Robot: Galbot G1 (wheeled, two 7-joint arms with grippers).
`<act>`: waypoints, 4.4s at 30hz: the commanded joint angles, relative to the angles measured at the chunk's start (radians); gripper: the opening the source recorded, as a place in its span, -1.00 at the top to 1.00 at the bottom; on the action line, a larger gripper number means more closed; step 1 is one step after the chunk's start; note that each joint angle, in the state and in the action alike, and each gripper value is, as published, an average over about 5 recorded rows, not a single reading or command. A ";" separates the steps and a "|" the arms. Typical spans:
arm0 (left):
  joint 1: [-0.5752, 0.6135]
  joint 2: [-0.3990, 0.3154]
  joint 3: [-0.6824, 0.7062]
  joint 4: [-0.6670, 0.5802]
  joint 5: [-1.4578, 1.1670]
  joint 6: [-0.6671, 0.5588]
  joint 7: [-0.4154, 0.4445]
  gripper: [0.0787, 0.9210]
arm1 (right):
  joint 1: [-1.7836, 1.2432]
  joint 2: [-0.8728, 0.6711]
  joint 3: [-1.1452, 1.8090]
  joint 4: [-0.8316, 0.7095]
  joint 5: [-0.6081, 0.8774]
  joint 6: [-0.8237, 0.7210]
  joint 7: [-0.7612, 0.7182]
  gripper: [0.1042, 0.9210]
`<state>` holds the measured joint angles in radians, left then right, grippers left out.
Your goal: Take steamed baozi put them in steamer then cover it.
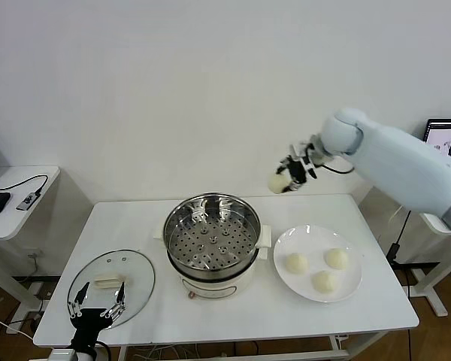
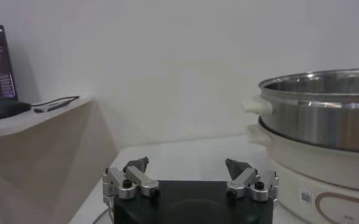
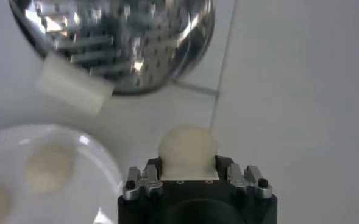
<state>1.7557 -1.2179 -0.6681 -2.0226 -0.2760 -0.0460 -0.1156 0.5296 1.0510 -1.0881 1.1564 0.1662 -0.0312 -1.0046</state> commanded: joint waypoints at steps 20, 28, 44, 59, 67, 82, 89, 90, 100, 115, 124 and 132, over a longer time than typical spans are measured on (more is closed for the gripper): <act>-0.001 -0.017 -0.004 -0.014 -0.028 -0.020 0.007 -0.77 | -0.065 0.378 -0.208 -0.195 -0.320 0.445 0.081 -0.12; -0.009 -0.014 -0.007 -0.008 -0.027 -0.019 0.010 -0.77 | -0.118 0.416 -0.184 -0.287 -0.456 0.544 0.123 -0.12; -0.019 -0.015 -0.005 -0.007 -0.023 -0.015 0.010 -0.77 | -0.123 0.408 -0.164 -0.306 -0.502 0.617 0.182 -0.35; -0.014 -0.006 -0.022 -0.024 -0.022 -0.012 0.011 -0.77 | 0.152 0.089 -0.222 0.163 0.001 0.045 -0.069 -0.76; -0.020 0.006 -0.030 -0.016 -0.020 -0.014 0.011 -0.77 | 0.228 -0.212 -0.252 0.377 0.099 -0.263 -0.088 -0.76; -0.031 0.008 -0.025 -0.003 -0.004 -0.011 0.013 -0.77 | -0.070 -0.474 -0.201 0.415 -0.044 -0.343 -0.019 -0.76; -0.021 0.005 -0.036 -0.008 -0.002 -0.011 0.014 -0.77 | -0.237 -0.416 -0.113 0.328 -0.116 -0.325 -0.018 -0.76; -0.019 0.005 -0.039 -0.010 -0.002 -0.012 0.014 -0.77 | -0.261 -0.405 -0.099 0.314 -0.128 -0.322 -0.017 -0.76; -0.002 0.002 -0.065 -0.014 -0.003 -0.015 0.016 -0.77 | -0.391 -0.278 0.018 0.185 -0.190 -0.282 -0.006 -0.76; -0.005 -0.001 -0.065 -0.008 0.000 -0.017 0.016 -0.77 | -0.479 -0.195 0.072 0.080 -0.237 -0.278 0.009 -0.76; -0.006 -0.002 -0.066 -0.005 0.000 -0.018 0.016 -0.77 | -0.491 -0.184 0.082 0.056 -0.259 -0.278 0.008 -0.76; -0.012 -0.003 -0.063 -0.003 0.002 -0.018 0.016 -0.77 | -0.480 -0.182 0.083 0.056 -0.255 -0.279 0.010 -0.50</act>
<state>1.7446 -1.2203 -0.7319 -2.0249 -0.2750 -0.0642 -0.0994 0.0623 0.8587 -1.0137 1.2282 -0.0816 -0.3102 -0.9968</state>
